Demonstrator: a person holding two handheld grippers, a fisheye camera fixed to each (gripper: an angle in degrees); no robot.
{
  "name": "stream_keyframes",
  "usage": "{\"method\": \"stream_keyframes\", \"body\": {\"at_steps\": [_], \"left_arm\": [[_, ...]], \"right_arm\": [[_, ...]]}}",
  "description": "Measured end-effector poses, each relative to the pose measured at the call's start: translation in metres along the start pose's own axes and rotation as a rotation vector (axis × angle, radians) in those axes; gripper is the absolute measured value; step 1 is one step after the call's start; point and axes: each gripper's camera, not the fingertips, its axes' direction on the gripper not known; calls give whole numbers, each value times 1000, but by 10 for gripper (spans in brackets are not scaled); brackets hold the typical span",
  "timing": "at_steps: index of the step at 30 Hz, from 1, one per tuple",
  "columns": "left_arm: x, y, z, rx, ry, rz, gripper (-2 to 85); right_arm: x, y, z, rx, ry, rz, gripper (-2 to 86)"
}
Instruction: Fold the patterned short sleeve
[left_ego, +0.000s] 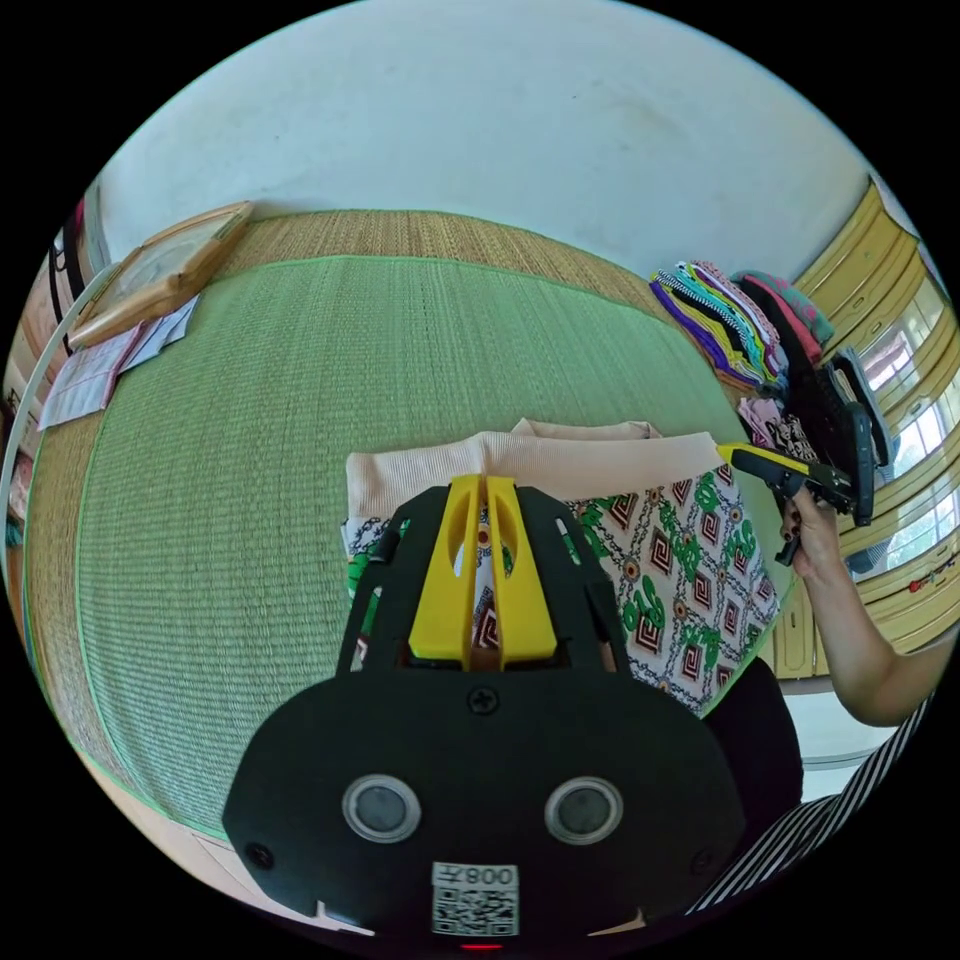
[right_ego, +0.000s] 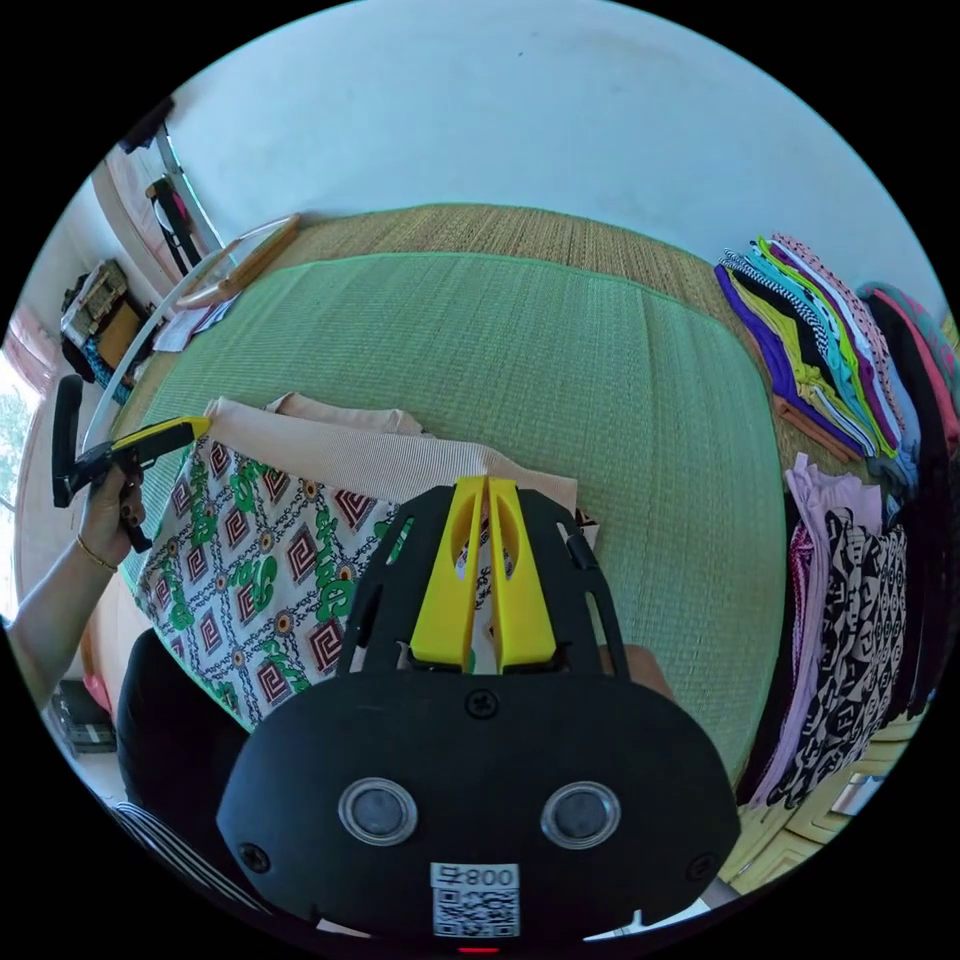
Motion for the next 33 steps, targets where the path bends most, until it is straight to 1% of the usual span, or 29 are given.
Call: {"method": "stream_keyframes", "body": {"at_steps": [6,11,16,20,24,33], "left_arm": [[-1,-4,18,-89,-23,5,17],[-1,-1,2,-71,-1,7,29],[-4,7,-31,-12,30,-4,33],[-13,13,-49,-6,18,-44,28],[-22,13,-58,-35,-9,-78,11],[-25,13,-109,-21,-18,-95,3]], "right_arm": [[15,-6,39,-110,-7,9,4],[34,0,33,-76,-50,36,4],[66,15,11,-7,-89,86,3],[89,21,16,-22,-115,120,1],[103,25,36,-82,-67,112,1],[134,44,34,-63,-95,152,1]]}}
